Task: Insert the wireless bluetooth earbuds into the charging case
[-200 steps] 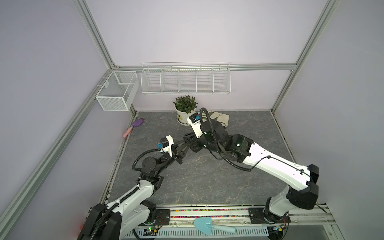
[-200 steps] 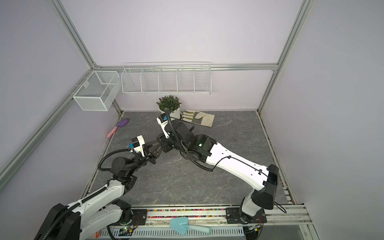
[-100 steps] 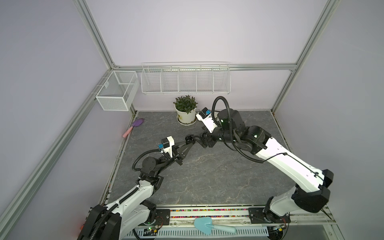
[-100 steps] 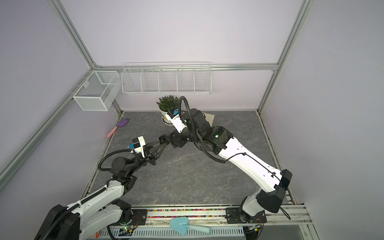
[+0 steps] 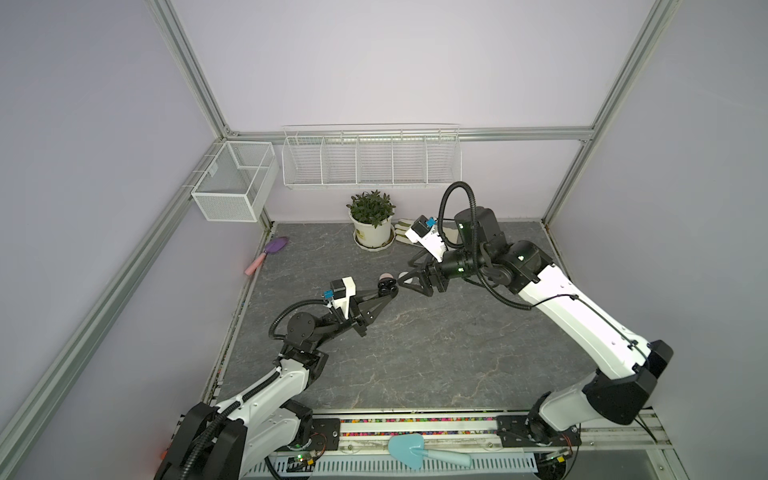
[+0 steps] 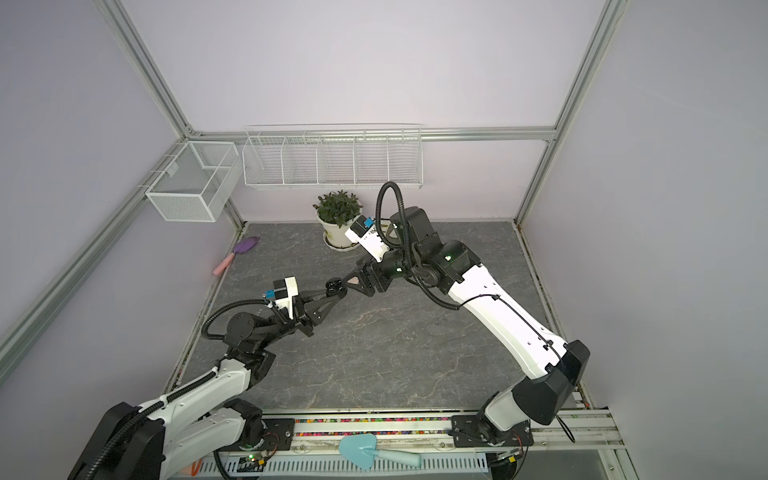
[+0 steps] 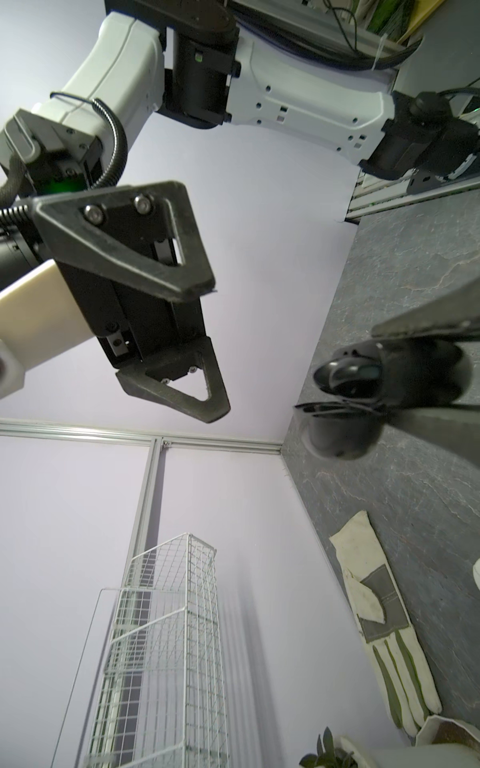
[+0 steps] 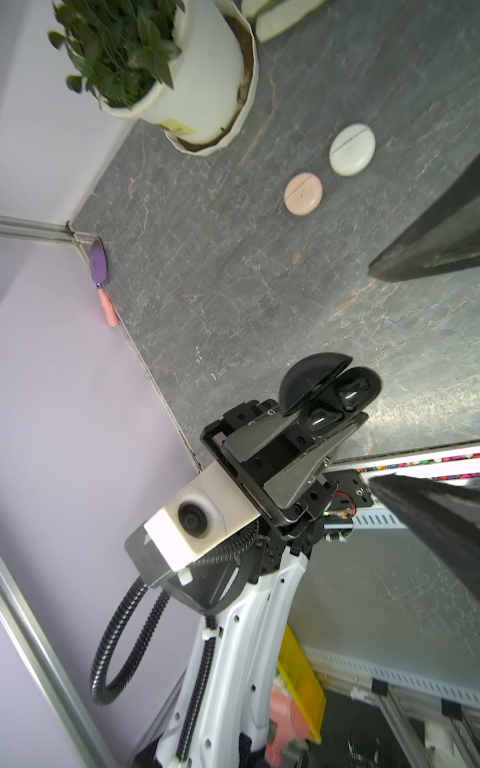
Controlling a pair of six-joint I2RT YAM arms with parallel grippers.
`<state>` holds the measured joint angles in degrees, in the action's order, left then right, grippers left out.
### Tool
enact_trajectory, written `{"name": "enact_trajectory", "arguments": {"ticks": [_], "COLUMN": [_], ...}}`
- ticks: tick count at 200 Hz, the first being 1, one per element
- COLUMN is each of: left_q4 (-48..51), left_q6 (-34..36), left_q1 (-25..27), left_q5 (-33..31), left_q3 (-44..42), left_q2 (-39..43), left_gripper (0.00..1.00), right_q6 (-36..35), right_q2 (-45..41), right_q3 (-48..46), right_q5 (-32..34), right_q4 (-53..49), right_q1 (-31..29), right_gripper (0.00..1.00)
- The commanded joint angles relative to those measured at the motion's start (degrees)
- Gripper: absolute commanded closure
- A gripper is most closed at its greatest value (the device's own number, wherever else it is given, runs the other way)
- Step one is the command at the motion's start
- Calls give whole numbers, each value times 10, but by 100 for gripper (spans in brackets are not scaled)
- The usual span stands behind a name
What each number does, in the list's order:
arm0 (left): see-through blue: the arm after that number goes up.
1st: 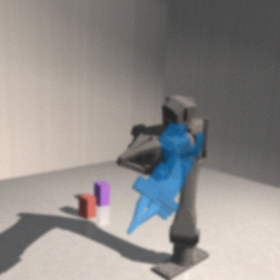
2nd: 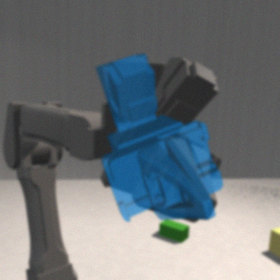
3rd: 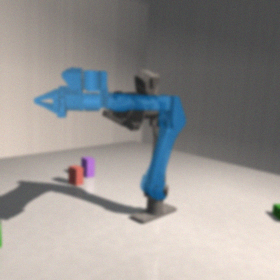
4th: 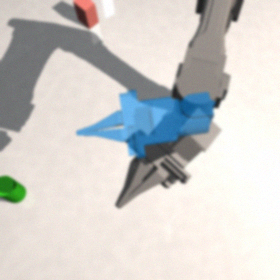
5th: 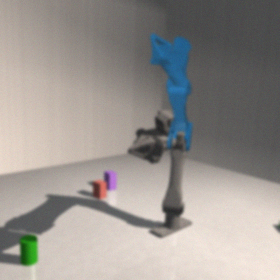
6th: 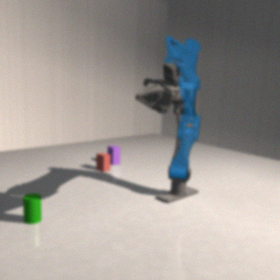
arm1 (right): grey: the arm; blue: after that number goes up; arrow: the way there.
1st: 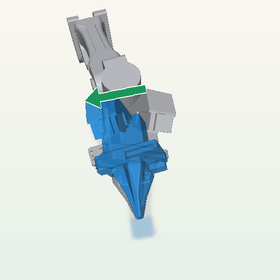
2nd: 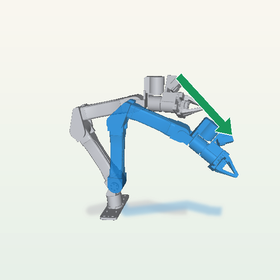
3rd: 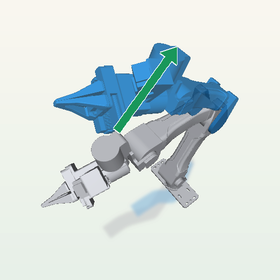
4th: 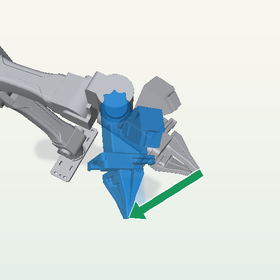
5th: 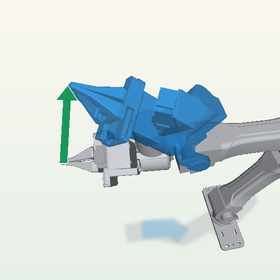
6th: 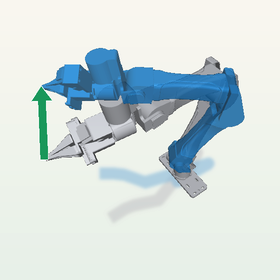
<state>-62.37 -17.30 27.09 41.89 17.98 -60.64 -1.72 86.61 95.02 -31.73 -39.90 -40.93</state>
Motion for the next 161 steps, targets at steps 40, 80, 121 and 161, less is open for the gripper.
{"name": "enact_trajectory", "arguments": {"ticks": [40, 80, 121, 161], "left_q4": [-107, -167, -187, -173], "left_q6": [-24, -52, -64, -66], "left_q1": [8, 8, 8, 8], "left_q5": [62, 76, 74, 62], "left_q3": [2, 2, 2, 6], "left_q2": [-64, -99, -112, -112], "left_gripper": [100, 100, 100, 100], "right_q6": [23, 29, 29, 27], "right_q2": [15, 50, 65, 69], "right_q3": [-41, -38, -36, -29], "right_q5": [-134, -186, -209, -235], "right_q4": [40, 39, 41, 34], "right_q1": [20, 19, 17, 16], "right_gripper": [19, 19, 21, 29]}}
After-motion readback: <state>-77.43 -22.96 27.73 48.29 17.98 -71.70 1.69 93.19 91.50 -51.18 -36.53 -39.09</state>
